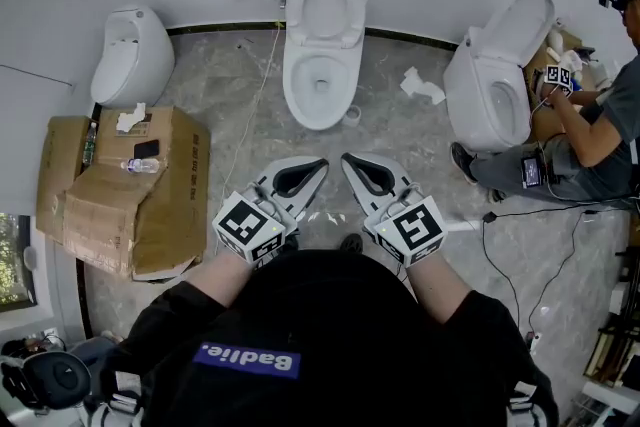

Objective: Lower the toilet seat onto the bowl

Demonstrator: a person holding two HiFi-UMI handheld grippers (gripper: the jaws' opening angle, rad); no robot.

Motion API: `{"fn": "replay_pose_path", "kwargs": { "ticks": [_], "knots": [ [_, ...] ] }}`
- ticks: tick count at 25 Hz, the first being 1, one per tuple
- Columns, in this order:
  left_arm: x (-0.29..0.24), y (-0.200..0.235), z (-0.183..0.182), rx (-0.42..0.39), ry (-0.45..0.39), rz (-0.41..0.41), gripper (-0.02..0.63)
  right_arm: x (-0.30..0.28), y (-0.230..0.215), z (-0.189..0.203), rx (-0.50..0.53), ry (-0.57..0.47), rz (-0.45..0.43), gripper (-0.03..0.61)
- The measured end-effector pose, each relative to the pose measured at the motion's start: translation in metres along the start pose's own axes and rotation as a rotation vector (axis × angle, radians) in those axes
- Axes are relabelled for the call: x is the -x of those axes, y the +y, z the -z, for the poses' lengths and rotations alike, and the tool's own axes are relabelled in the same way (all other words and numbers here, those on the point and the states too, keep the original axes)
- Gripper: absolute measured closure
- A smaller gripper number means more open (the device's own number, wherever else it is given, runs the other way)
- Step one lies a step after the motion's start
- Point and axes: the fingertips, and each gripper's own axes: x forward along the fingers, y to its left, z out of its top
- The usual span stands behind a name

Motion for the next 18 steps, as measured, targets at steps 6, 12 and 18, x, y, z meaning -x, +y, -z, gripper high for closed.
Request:
{"fn": "replay_pose_path", "kwargs": {
  "ticks": [6,12,18],
  "knots": [
    [-0.004,0.000,-0.001,-0.003,0.000,-0.011,0.597,0.001,-0.003,0.002,-0.001,0.006,-0.014,0.552],
    [-0.014,0.002,-0.004,-0.007,-0.001,-0.045,0.597,0.006,-0.019,0.003,-0.022,-0.008,-0.030,0.552],
    [-0.029,-0.003,-0.001,-0.014,-0.007,-0.100,0.597,0.016,-0.034,0.010,-0.034,-0.012,-0.071,0.552]
  ]
}}
